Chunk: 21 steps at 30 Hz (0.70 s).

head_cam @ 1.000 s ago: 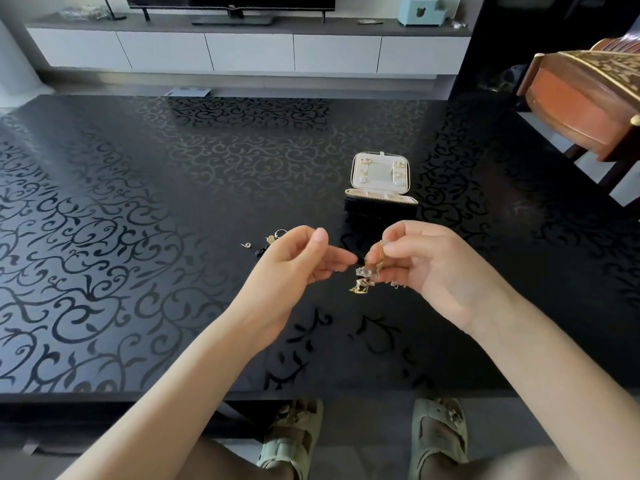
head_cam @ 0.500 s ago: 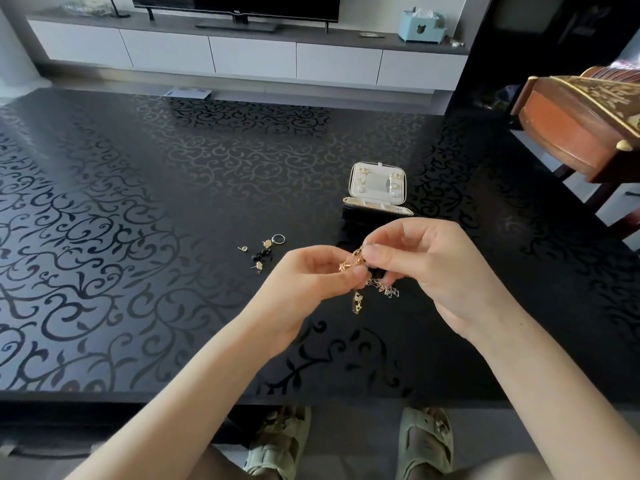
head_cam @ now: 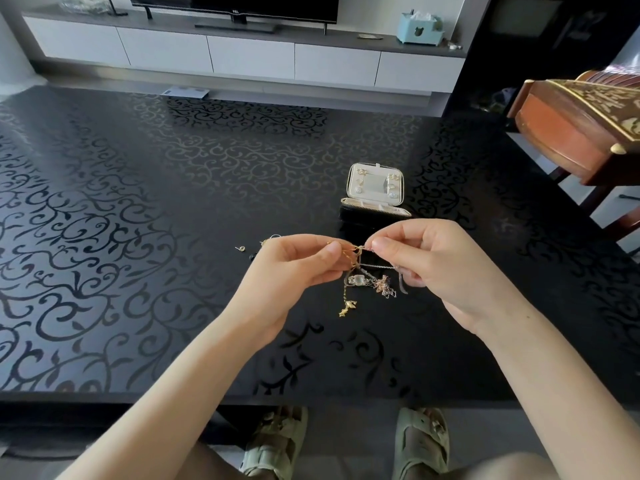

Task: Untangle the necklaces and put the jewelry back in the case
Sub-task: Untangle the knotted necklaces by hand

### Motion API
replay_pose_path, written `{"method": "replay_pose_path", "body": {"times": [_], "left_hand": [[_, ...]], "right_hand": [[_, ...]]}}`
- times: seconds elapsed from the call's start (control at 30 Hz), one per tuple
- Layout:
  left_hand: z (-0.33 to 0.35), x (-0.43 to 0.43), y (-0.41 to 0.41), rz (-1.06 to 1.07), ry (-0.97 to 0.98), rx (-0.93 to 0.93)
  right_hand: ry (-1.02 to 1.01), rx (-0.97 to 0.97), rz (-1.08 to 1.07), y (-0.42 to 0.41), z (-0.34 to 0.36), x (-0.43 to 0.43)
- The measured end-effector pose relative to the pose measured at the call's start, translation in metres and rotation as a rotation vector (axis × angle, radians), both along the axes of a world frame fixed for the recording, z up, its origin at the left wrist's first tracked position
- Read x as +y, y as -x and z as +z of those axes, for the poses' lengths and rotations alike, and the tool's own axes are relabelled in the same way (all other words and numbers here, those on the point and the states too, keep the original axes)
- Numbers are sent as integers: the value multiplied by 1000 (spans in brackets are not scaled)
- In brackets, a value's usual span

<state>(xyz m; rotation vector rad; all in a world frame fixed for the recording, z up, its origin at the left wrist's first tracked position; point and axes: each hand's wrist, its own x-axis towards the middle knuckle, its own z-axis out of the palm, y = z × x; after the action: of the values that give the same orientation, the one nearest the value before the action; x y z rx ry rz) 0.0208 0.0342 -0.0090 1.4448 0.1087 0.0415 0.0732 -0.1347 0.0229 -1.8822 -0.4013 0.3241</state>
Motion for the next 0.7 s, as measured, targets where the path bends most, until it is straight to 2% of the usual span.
{"method": "replay_pose_path", "body": {"times": [0.3,0.53,0.7], "left_hand": [[3,0,-1,113,-76,-77],[4,-1,0,126,-119,-38],[5,3,-1,95,-16,15]], "right_hand": [[82,5,8,-4,0,-4],[-36,132,90,-3,6,-6],[-123,183,24,-4,3,-7]]}}
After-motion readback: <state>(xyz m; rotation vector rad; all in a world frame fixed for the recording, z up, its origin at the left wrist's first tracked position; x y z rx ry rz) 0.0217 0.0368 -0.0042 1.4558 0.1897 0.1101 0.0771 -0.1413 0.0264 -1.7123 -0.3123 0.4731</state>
